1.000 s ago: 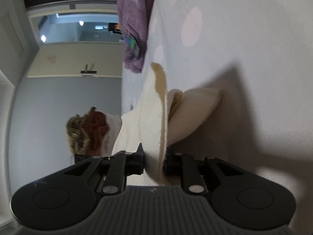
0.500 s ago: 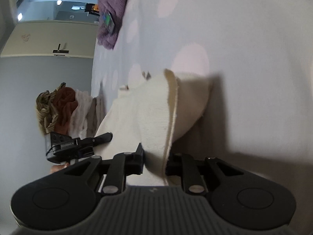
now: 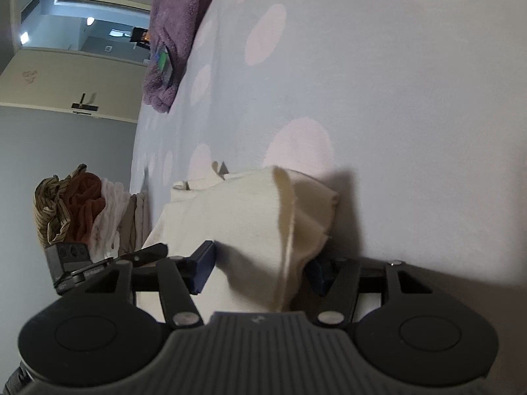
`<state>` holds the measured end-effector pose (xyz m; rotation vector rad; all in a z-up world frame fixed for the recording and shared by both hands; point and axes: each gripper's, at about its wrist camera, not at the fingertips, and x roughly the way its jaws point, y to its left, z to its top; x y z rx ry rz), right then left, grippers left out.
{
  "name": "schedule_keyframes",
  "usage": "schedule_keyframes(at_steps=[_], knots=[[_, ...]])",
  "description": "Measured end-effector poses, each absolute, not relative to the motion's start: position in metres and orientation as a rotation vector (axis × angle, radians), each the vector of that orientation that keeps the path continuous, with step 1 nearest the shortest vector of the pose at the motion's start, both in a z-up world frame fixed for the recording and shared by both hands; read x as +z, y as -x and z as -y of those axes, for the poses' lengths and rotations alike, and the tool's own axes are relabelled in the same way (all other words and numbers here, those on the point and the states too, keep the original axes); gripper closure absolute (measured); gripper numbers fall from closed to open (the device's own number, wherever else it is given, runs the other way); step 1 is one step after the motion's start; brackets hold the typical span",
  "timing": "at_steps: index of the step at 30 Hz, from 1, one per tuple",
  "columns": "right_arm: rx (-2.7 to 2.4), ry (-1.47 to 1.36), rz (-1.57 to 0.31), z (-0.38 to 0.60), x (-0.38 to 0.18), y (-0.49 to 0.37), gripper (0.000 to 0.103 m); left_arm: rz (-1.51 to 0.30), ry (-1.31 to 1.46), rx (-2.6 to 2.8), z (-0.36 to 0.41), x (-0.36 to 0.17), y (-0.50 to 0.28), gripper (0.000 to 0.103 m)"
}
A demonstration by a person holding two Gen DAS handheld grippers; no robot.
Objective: Fold clothes
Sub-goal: 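Lift the folded cream sweater off the bed with both grippers, then carry the sweater with both grippers over the striped clothes stack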
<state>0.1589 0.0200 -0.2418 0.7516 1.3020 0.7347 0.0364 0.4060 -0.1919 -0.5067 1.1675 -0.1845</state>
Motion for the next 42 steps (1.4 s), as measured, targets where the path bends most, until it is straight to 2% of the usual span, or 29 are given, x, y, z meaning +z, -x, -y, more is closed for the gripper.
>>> schedule_keyframes(at_steps=[2, 3, 4, 5, 6, 7, 8, 9, 18, 23, 28, 35, 42], knots=[[0.746, -0.76, -1.291, -0.02, -0.243, -0.158, 0.043, -1.159, 0.529, -0.183, -0.407, -0.198, -0.041, 0.029], [0.751, -0.763, -1.287, -0.021, -0.243, -0.158, 0.049, -1.154, 0.541, -0.182, -0.407, -0.201, -0.043, 0.029], [0.753, -0.766, -1.287, -0.022, -0.245, -0.159, 0.06, -1.15, 0.552, -0.181, -0.407, -0.204, -0.045, 0.029], [0.758, -0.776, -1.291, -0.023, -0.247, -0.16, 0.065, -1.146, 0.563, -0.18, -0.407, -0.207, -0.047, 0.033], [0.761, -0.791, -1.295, -0.024, -0.249, -0.161, 0.073, -1.146, 0.568, -0.178, -0.408, -0.207, -0.049, 0.042], [0.761, -0.806, -1.298, -0.025, -0.25, -0.162, 0.076, -1.147, 0.575, -0.185, -0.408, -0.206, -0.05, 0.049], [0.761, -0.81, -1.296, -0.025, -0.25, -0.162, 0.077, -1.149, 0.582, -0.194, -0.408, -0.204, -0.051, 0.063], [0.76, -0.814, -1.294, -0.025, -0.249, -0.163, 0.079, -1.151, 0.59, -0.203, -0.408, -0.203, -0.051, 0.07], [0.768, -0.859, -1.308, -0.022, -0.249, -0.165, 0.08, -1.123, 0.582, -0.12, -0.396, -0.175, -0.042, 0.077], [0.824, -0.873, -1.251, -0.026, -0.242, -0.165, 0.082, -1.149, 0.602, 0.018, -0.39, -0.156, -0.038, 0.077], [0.932, -0.814, -1.177, -0.015, -0.235, -0.166, 0.083, -1.087, 0.637, 0.028, -0.382, -0.134, -0.024, 0.078], [1.071, -0.807, -0.936, 0.009, -0.166, -0.147, 0.083, -0.935, 0.662, -0.093, -0.383, -0.094, 0.016, 0.079], [1.186, -0.581, -0.797, -0.019, -0.077, -0.115, 0.083, -0.723, 0.681, -0.174, -0.412, -0.051, 0.068, 0.079]])
